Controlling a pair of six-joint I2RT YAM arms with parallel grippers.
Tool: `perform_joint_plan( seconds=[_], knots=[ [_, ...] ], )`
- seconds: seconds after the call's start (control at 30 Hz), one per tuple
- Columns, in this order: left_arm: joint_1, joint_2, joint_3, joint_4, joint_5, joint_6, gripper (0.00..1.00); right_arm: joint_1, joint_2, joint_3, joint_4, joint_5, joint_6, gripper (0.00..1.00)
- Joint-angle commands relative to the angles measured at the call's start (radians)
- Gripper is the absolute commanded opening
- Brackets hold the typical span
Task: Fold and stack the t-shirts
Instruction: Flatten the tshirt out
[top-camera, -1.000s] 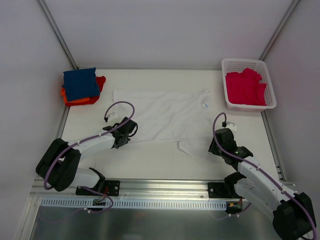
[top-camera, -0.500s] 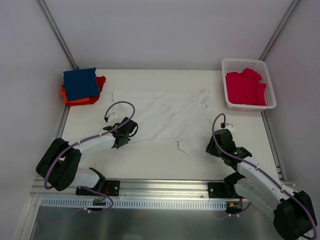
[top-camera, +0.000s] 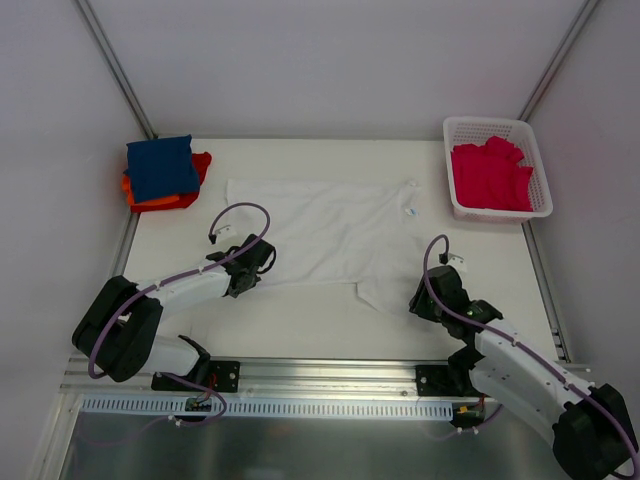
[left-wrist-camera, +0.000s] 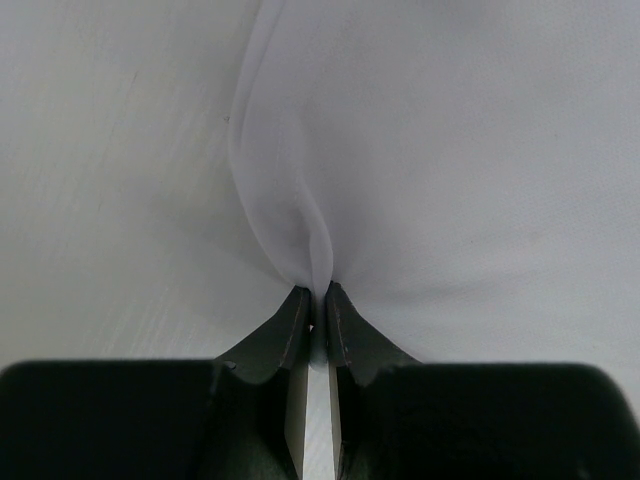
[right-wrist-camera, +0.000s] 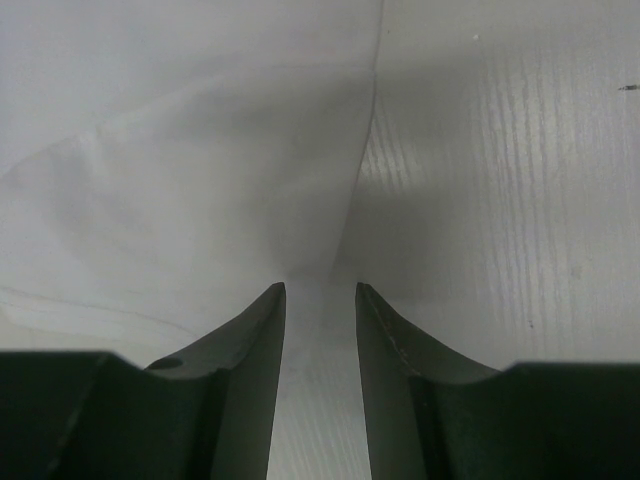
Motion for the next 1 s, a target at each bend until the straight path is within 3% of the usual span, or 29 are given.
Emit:
perform_joint_plan(
  seconds=[0.0,0.37,0.6,0.73,0.97],
  knots=[
    [-0.007,0.002,-0.012,-0.037,-0.011,0.004,0.0,0.013,-0.02,0.003,-0.023,0.023,0.033,0.38],
    [-0.007,-0.006,-0.015,-0.038,-0.01,0.009,0.0,0.014,0.097,-0.011,0.096,0.007,0.032,0.36],
    [-0.006,-0.008,-0.017,-0.038,-0.007,0.009,0.0,0.014,0.15,-0.005,0.153,-0.009,0.026,0.25],
    [-0.006,-0.005,-0.015,-0.037,-0.005,0.01,0.0,0.016,0.15,-0.003,0.155,-0.017,0.026,0.01],
    [-0.007,-0.017,0.011,-0.038,0.009,0.029,0.0,0.02,0.111,0.047,0.115,0.003,-0.009,0.0]
  ],
)
